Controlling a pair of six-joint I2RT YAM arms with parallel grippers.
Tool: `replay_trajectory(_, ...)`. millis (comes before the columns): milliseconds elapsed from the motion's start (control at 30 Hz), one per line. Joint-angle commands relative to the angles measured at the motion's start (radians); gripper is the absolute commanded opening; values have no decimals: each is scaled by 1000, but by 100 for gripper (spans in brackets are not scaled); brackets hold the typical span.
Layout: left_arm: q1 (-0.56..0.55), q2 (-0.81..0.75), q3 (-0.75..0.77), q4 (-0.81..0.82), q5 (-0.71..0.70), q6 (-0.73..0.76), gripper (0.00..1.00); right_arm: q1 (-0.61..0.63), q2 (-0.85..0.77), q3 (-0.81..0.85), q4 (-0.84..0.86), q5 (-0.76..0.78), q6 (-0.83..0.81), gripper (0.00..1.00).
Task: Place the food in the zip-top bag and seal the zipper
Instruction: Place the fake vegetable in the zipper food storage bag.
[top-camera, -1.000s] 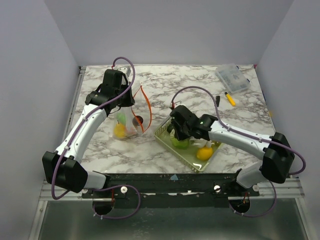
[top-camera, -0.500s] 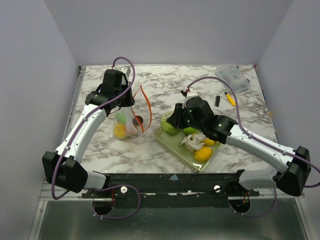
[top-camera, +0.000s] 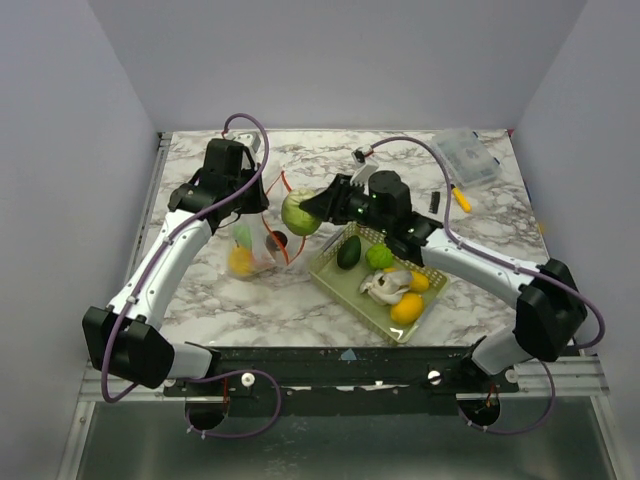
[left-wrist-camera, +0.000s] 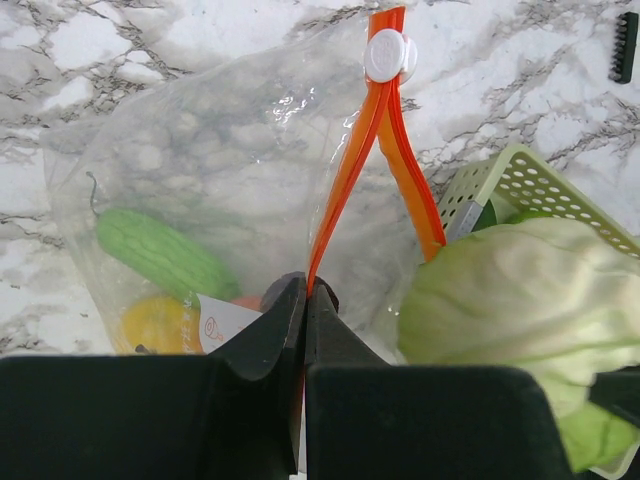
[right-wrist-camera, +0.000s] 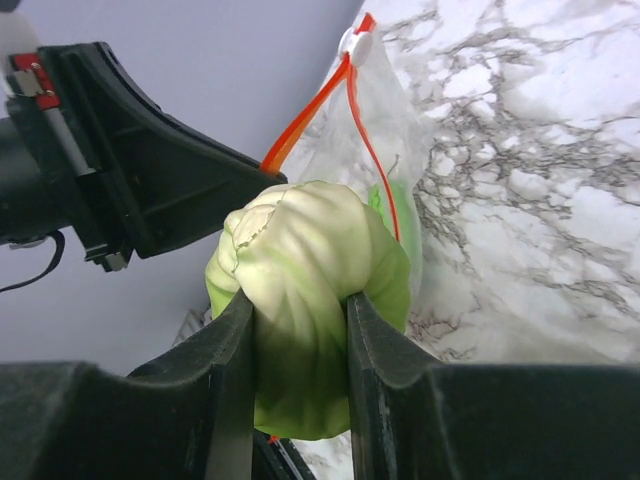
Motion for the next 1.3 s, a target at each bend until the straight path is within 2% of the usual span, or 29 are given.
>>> replay_trajectory(0, 8, -42, 14, 16, 31, 6, 0, 6, 70, 22, 228, -98, 39, 2)
replay_trajectory(300, 23, -67, 7, 29, 69, -4, 0, 10, 198, 57, 260, -14, 35, 4)
replay_trajectory(633, 23, -75, 0, 40, 94, -11, 0, 23, 333, 162, 254, 75, 95, 14)
replay_trajectory(733, 23, -85, -8, 50, 99, -13, 0, 36, 385, 196, 275, 104, 119, 23)
replay_trajectory(800, 23, -85, -8, 51, 93, -13, 0, 43, 436, 267, 224, 99, 131, 30)
replay_trajectory(867, 23, -84, -8, 48, 82, -11, 0, 47, 474, 321, 181, 79, 139, 40)
replay_trajectory(1033, 23, -86, -7, 44, 72, -10, 0, 47, 466, 304, 175, 76, 154, 70)
replay_trajectory(1267, 26, -81, -8, 47, 70, -11, 0, 47, 407, 268, 111, 99, 133, 85)
